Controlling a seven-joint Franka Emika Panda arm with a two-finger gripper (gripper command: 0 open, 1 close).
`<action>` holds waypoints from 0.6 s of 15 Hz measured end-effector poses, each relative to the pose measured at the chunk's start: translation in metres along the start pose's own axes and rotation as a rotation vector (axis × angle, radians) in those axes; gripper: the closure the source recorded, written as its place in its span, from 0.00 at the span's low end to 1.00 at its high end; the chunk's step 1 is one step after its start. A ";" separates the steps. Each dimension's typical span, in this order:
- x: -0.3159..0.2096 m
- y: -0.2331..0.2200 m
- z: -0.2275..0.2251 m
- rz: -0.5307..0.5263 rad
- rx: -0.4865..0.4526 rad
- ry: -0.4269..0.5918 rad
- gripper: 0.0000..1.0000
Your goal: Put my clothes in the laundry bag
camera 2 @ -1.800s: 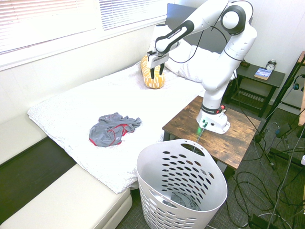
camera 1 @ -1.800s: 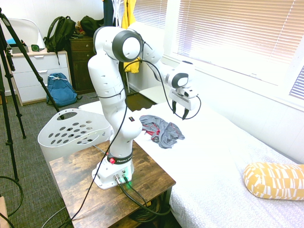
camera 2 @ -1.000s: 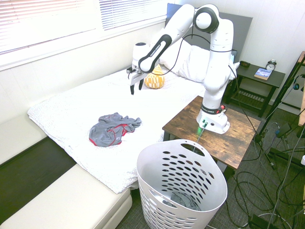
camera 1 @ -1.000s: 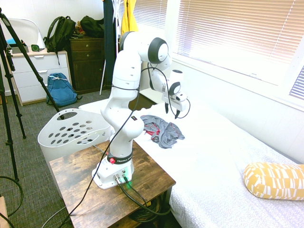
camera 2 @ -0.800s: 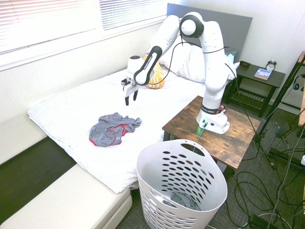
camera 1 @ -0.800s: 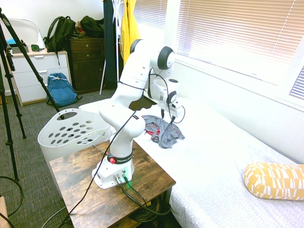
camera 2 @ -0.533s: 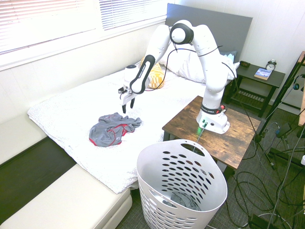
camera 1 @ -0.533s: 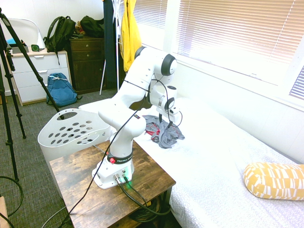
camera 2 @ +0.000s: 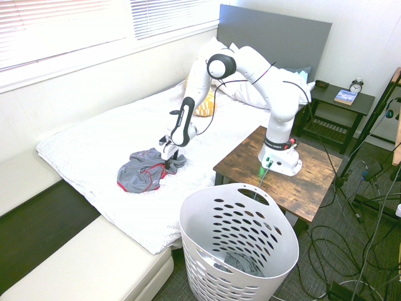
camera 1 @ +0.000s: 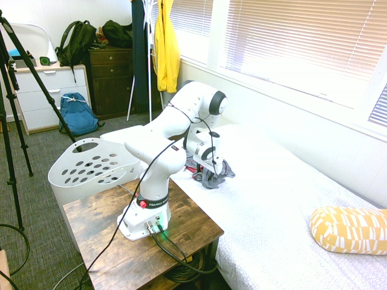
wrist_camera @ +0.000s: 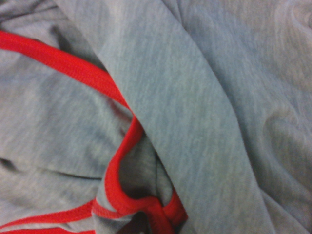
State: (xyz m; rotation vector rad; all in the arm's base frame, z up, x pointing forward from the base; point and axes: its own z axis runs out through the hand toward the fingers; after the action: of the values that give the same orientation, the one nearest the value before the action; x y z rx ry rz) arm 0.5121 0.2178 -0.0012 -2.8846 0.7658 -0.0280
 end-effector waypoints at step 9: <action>0.001 0.005 0.016 -0.022 -0.002 0.012 1.00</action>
State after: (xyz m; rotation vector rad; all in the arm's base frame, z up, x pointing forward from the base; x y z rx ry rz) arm 0.5111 0.2151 -0.0183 -2.8969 0.7371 -0.0469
